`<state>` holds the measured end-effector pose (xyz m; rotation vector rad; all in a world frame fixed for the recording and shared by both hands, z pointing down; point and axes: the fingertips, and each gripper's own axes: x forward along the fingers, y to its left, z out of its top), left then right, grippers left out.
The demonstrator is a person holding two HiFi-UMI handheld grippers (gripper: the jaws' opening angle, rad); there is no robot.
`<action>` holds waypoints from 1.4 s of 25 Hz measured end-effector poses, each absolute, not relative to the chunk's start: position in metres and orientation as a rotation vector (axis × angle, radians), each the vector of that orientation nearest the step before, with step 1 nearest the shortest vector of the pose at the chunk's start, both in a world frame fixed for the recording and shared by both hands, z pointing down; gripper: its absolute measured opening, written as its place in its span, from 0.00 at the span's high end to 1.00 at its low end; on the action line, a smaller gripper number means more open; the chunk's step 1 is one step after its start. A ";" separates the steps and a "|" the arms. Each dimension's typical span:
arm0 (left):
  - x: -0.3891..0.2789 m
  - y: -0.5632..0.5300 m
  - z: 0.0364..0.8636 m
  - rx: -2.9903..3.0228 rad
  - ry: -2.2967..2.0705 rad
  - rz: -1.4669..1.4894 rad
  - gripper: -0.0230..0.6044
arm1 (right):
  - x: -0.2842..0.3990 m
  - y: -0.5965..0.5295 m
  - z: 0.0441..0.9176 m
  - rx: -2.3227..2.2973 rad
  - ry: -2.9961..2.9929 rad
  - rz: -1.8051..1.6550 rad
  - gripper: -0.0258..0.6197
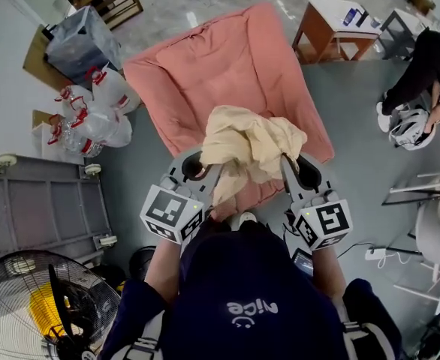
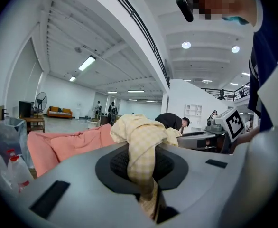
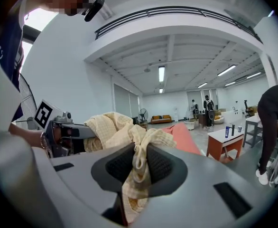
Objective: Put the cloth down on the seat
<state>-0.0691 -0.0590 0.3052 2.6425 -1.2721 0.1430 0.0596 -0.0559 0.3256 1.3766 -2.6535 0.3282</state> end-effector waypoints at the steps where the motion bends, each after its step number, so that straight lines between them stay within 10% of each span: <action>1: -0.069 -0.064 0.301 2.660 -1.264 0.140 0.87 | 0.058 -0.060 0.322 1.389 -2.653 0.313 0.83; 17: -0.055 -0.172 0.329 2.705 -1.195 0.172 0.87 | 0.073 -0.151 0.340 1.502 -2.584 0.366 0.83; 35: -0.047 -0.235 0.556 2.420 -1.176 0.659 0.87 | 0.098 -0.220 0.539 1.386 -2.333 0.681 0.83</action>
